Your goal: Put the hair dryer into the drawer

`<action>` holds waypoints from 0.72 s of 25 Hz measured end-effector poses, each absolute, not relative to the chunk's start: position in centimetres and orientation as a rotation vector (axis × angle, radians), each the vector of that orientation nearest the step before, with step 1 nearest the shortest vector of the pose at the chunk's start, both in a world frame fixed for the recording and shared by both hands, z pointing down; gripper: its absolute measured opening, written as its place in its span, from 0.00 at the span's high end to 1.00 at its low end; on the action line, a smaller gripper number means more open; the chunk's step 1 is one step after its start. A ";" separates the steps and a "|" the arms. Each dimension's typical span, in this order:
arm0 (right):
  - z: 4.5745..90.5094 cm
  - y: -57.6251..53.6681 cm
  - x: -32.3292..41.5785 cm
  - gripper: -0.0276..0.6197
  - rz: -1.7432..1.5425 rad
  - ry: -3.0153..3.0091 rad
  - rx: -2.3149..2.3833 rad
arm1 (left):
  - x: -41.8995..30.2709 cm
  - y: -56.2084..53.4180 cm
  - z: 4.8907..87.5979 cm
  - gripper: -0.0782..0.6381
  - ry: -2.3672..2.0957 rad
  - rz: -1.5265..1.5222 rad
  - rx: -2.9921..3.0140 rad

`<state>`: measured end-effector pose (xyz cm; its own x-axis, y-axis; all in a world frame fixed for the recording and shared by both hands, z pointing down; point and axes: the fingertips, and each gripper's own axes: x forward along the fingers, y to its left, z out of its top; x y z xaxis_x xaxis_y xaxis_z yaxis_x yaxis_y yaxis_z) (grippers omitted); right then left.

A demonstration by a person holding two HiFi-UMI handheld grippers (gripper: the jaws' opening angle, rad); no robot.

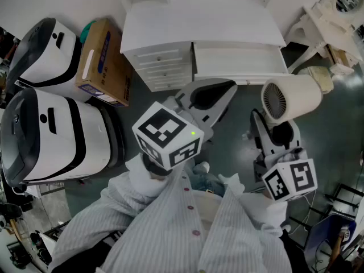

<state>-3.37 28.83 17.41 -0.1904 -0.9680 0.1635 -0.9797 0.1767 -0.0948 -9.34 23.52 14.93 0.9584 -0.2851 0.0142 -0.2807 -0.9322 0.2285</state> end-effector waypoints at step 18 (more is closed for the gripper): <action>17.0 28.4 -6.7 0.63 0.245 -2.298 2.004 | -12.9 23.2 15.2 0.88 -0.341 -0.053 2.890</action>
<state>-6.68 28.38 17.05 -0.1394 -0.9761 0.1669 -0.9893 0.1300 -0.0663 -12.88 23.16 15.17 0.9722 -0.2341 -0.0089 -0.2257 -0.9462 0.2319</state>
